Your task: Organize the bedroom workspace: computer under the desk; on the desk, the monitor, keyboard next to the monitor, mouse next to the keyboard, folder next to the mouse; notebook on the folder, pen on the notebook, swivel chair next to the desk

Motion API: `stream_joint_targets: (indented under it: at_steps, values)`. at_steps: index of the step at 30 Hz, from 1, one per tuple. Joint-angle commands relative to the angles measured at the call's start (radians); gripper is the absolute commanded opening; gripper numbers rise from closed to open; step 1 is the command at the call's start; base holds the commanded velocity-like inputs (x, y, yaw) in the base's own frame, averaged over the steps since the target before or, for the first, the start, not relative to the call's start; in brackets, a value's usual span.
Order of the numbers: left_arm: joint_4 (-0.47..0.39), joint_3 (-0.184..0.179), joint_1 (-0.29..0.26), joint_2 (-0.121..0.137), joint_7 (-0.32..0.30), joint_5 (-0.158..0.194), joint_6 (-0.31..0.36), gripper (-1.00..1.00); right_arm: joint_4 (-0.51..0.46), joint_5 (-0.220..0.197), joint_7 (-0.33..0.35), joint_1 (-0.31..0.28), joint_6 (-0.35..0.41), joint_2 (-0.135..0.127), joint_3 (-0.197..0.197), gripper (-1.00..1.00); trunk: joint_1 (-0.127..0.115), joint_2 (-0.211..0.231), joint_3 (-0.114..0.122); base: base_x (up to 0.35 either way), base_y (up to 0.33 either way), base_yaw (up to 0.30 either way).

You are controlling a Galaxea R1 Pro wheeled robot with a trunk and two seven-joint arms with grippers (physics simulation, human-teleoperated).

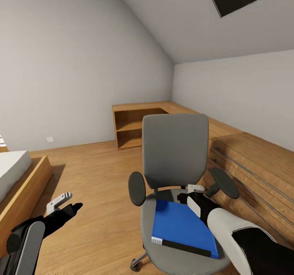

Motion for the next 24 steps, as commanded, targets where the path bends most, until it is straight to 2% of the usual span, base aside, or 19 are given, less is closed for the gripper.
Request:
stream_joint_targets:
  at_steps: [1, 5, 19, 24]
  values:
    - [-0.001, 0.001, -0.001, 0.000, 0.009, 0.011, 0.004, 1.00, -0.002, -0.009, -0.006, 0.000, 0.008, 0.000, 0.008, 1.00, 0.004, -0.008, -0.004, 0.000, 0.000, 0.000]
    - [-0.001, 0.000, -0.001, 0.000, 0.009, 0.011, 0.004, 1.00, -0.002, -0.009, -0.006, 0.000, 0.013, -0.001, 0.008, 1.00, 0.019, -0.036, -0.017, 0.000, 0.000, 0.000]
    - [0.005, -0.004, -0.001, 0.000, 0.009, 0.010, 0.005, 1.00, -0.002, -0.009, -0.006, 0.000, 0.013, -0.001, 0.008, 1.00, 0.019, -0.036, -0.017, 0.000, 0.000, 0.000]
    - [0.007, -0.001, -0.001, 0.001, 0.009, 0.009, 0.004, 1.00, -0.002, -0.009, -0.008, 0.000, 0.016, 0.001, 0.008, 1.00, 0.019, -0.036, -0.017, -0.143, 0.000, 0.000]
